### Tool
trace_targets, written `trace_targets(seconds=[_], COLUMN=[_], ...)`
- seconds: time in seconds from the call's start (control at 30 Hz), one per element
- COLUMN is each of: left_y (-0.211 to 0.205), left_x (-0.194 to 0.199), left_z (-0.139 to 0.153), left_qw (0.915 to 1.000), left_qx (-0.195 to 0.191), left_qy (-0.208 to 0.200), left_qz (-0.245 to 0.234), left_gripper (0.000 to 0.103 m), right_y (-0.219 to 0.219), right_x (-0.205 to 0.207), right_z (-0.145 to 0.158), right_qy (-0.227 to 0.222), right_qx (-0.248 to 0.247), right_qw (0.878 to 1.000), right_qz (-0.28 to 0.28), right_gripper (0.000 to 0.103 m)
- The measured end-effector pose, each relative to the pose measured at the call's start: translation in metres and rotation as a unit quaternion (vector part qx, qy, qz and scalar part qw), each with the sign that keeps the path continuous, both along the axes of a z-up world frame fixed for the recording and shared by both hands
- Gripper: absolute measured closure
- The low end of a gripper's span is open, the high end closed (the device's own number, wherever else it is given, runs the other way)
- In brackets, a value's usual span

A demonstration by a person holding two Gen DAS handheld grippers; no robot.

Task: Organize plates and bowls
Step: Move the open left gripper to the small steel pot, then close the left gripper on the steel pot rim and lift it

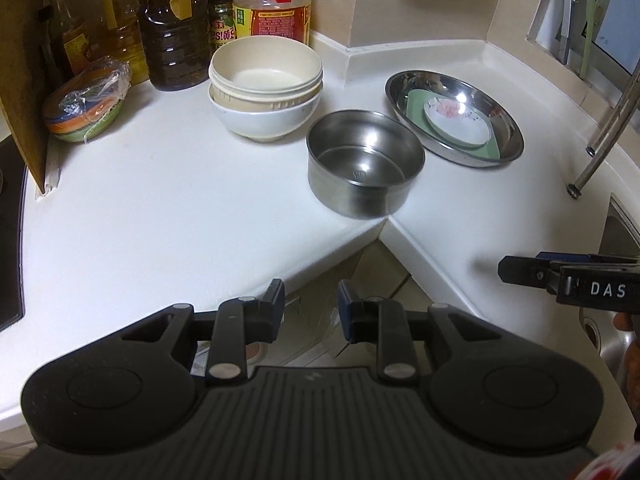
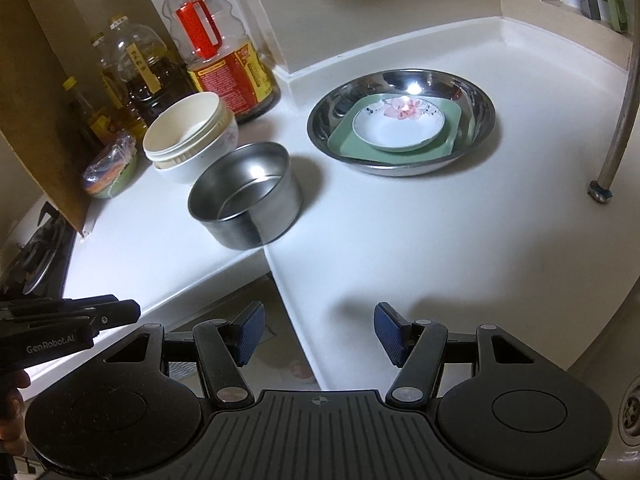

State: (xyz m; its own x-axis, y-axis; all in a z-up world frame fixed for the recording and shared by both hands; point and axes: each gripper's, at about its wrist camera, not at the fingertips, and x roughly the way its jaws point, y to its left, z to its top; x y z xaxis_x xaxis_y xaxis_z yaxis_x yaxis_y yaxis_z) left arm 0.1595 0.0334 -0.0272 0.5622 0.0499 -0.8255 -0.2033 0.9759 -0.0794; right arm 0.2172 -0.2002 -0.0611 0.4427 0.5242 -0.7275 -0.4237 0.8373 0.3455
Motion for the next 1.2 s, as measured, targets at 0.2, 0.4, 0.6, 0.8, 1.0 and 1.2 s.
trace_targets(seconds=[0.2,0.4,0.6,0.8,1.0,1.2], left_y=[0.010,0.021,0.026,0.029,0.031,0.035], left_x=[0.018,0.043,0.068,0.090,0.108,0.124], left_z=[0.004,0.006,0.004,-0.004,-0.013,-0.024], left_qw=[0.9998,0.9992,0.9985,0.9981,0.9977,0.9984], left_qx=[-0.006,-0.002,-0.008,-0.019,-0.022,-0.023], left_qy=[-0.019,-0.037,-0.049,-0.049,-0.046,-0.034], left_qz=[-0.007,-0.011,-0.023,-0.034,-0.043,-0.039], left_gripper=[0.074,0.072,0.070,0.070,0.070,0.071], right_y=[0.006,0.020,0.039,0.057,0.074,0.087], right_x=[0.013,0.031,0.052,0.068,0.081,0.093], right_z=[0.002,0.004,0.003,0.002,-0.003,-0.011], right_qy=[-0.012,-0.022,-0.031,-0.042,-0.043,-0.039], right_qx=[0.001,0.006,0.009,0.009,0.001,-0.005], right_qw=[1.000,0.999,0.999,0.999,0.999,0.999], right_qz=[-0.016,-0.024,-0.030,-0.031,-0.027,-0.024], right_gripper=[0.042,0.042,0.042,0.043,0.043,0.051])
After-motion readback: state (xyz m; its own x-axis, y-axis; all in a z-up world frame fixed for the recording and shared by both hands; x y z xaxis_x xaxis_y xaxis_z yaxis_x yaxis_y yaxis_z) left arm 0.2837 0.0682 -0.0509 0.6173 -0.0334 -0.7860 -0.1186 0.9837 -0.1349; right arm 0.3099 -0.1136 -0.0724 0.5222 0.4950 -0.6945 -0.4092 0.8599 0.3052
